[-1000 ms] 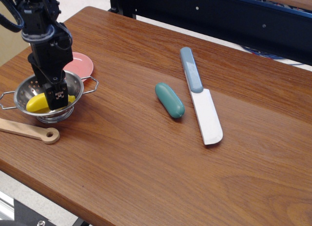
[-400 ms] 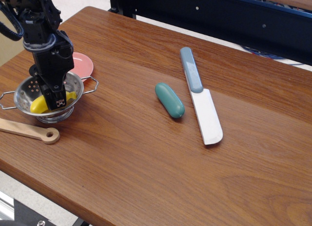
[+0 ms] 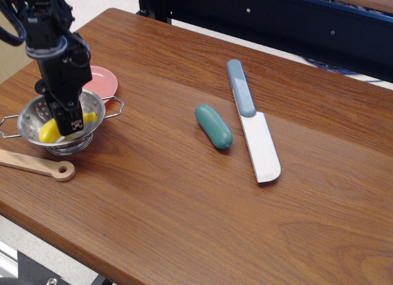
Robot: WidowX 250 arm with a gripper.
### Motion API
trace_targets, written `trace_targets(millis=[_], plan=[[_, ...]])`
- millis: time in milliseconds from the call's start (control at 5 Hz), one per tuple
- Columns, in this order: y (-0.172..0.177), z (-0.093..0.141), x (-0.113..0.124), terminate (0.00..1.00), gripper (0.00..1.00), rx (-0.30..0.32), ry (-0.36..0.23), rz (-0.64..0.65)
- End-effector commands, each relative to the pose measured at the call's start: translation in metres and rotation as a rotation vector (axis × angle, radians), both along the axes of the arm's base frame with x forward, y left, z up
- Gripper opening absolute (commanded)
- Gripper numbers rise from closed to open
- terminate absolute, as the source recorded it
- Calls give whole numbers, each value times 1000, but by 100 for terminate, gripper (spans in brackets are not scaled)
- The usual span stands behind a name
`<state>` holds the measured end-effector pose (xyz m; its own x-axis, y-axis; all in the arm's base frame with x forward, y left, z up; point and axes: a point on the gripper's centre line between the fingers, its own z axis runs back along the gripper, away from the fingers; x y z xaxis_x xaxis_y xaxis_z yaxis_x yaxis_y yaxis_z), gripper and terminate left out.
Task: Take banana out of colander
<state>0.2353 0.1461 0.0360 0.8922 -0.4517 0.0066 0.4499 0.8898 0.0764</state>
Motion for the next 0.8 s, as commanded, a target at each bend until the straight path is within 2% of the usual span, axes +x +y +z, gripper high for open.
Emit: trace_targets(millis=[0,200,400,600], plan=[[2,60,18,0,0,-47,-130,112],[-6,67,39,0,0,-60,-130,189],[-10,63,69,0,0,-47,-127,284],[-6,68,98,0,0,-67,-103,368]])
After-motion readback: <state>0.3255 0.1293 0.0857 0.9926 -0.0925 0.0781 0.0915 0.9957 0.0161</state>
